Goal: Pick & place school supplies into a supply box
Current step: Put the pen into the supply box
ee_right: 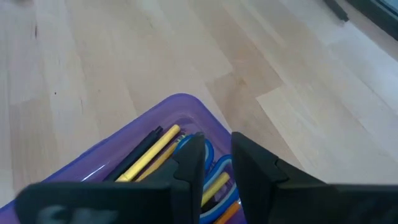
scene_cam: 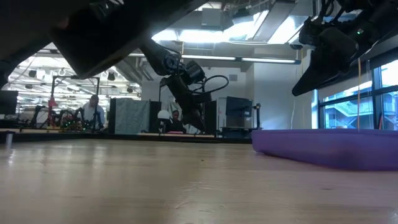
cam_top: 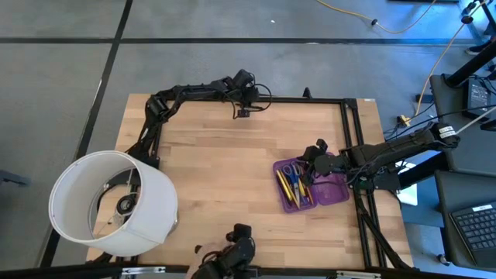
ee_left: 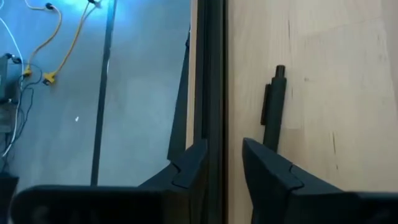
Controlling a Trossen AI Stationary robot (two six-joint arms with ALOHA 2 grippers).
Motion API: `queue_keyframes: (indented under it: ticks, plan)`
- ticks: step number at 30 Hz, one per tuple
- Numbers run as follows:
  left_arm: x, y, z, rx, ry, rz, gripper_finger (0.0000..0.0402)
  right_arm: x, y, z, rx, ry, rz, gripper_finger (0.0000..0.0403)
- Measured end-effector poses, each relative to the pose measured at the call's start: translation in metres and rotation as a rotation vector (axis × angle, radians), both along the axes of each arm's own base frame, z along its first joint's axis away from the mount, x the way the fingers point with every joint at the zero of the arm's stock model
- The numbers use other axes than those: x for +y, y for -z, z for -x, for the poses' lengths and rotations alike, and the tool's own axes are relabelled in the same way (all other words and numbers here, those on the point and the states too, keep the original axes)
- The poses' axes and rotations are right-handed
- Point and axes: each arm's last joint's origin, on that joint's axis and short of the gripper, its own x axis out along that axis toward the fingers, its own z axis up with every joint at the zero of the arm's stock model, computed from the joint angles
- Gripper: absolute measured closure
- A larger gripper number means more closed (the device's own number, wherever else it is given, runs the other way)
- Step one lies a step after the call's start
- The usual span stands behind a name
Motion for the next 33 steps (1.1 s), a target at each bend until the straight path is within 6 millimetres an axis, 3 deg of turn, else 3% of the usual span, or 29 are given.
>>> queue_keyframes:
  ticks: [6,18,23,27,33]
  plan:
    - [-0.005,0.001,-0.002,0.017,0.012,0.015,0.0286,0.000,0.000,0.000,0.000,0.000,0.000,0.0320]
    - [-0.006,0.003,0.000,0.068,-0.066,-0.006,0.0206,0.000,0.000,0.000,-0.001,-0.001,-0.010,0.0320]
    - [-0.008,0.004,0.001,0.092,-0.024,0.010,0.0205,0.000,0.000,0.000,-0.001,-0.002,-0.009,0.0320]
    - [-0.009,0.007,0.006,0.069,0.082,0.118,0.0212,0.000,0.000,0.000,-0.001,-0.002,-0.009,0.0320]
    - [0.002,0.008,0.018,0.067,0.075,0.155,0.0215,0.000,0.000,0.000,0.000,-0.003,-0.008,0.0320]
